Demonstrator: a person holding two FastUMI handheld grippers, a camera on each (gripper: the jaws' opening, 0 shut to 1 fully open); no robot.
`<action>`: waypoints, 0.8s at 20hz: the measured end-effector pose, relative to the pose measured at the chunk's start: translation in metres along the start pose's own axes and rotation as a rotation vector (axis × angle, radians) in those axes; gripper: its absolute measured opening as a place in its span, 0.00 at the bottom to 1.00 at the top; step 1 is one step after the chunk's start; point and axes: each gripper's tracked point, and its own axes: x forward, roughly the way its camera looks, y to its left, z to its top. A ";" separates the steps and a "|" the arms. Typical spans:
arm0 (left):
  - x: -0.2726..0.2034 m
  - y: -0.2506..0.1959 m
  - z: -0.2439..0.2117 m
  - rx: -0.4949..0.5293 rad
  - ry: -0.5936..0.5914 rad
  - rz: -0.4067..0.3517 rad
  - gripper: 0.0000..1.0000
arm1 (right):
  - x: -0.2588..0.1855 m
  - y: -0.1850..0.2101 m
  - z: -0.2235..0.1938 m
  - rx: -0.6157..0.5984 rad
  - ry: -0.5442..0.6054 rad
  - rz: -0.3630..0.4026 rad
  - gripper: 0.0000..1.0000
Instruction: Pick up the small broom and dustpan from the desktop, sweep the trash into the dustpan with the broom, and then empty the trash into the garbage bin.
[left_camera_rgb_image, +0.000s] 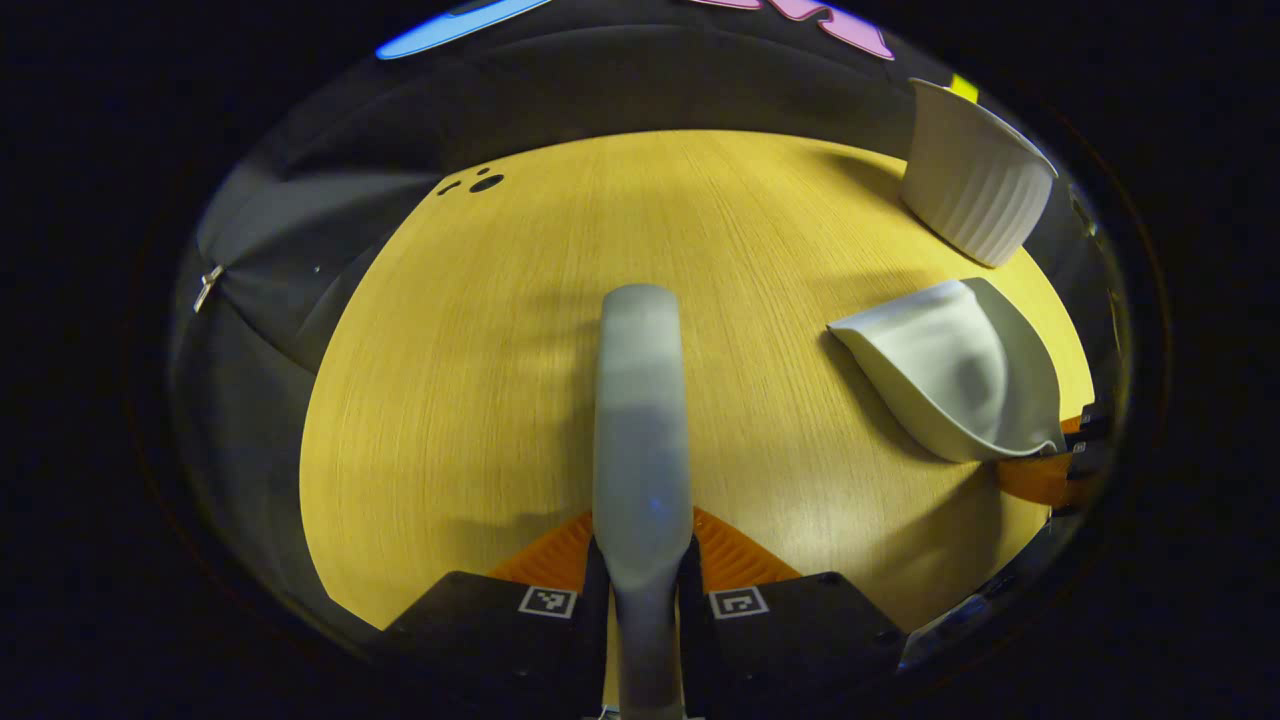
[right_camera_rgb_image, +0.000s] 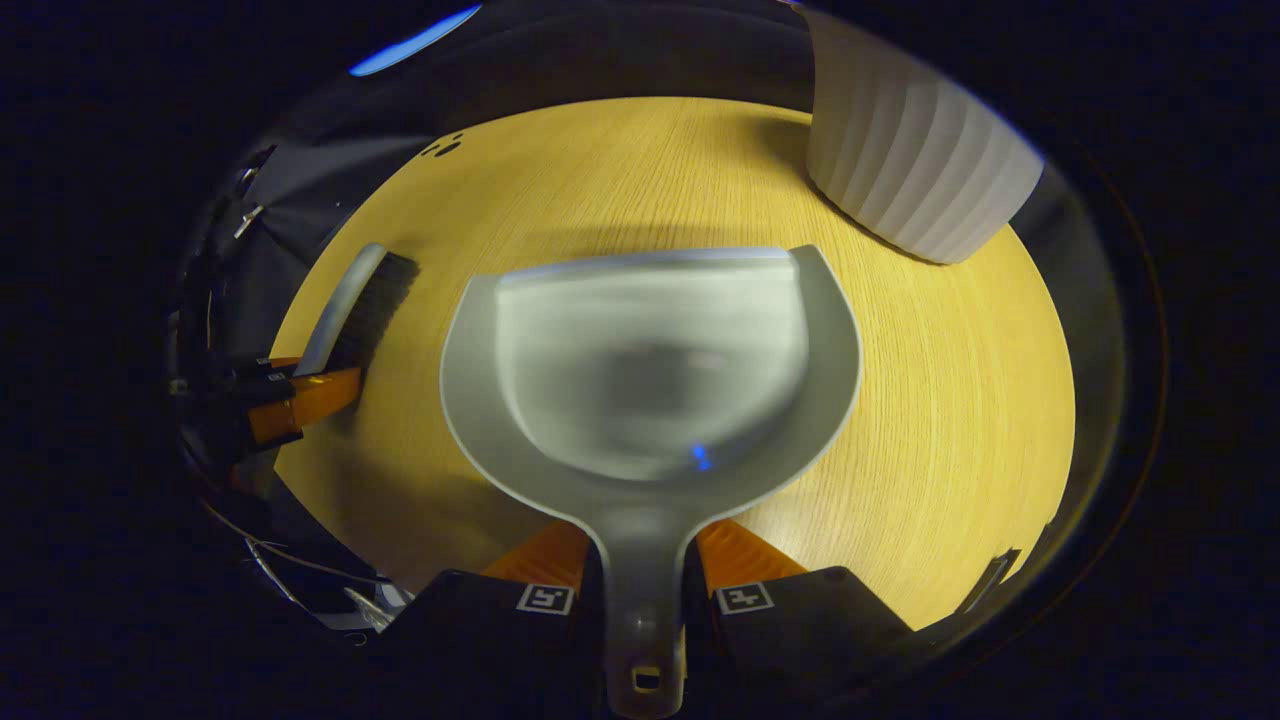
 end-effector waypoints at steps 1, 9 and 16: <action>-0.001 0.001 -0.001 0.010 0.009 0.006 0.33 | 0.002 0.003 0.000 0.002 0.004 0.012 0.37; -0.027 -0.002 0.018 0.005 -0.097 0.011 0.85 | -0.015 0.002 0.011 0.085 -0.047 0.060 0.63; -0.126 -0.006 0.037 -0.077 -0.367 0.012 0.98 | -0.095 0.007 0.042 0.016 -0.273 0.044 0.99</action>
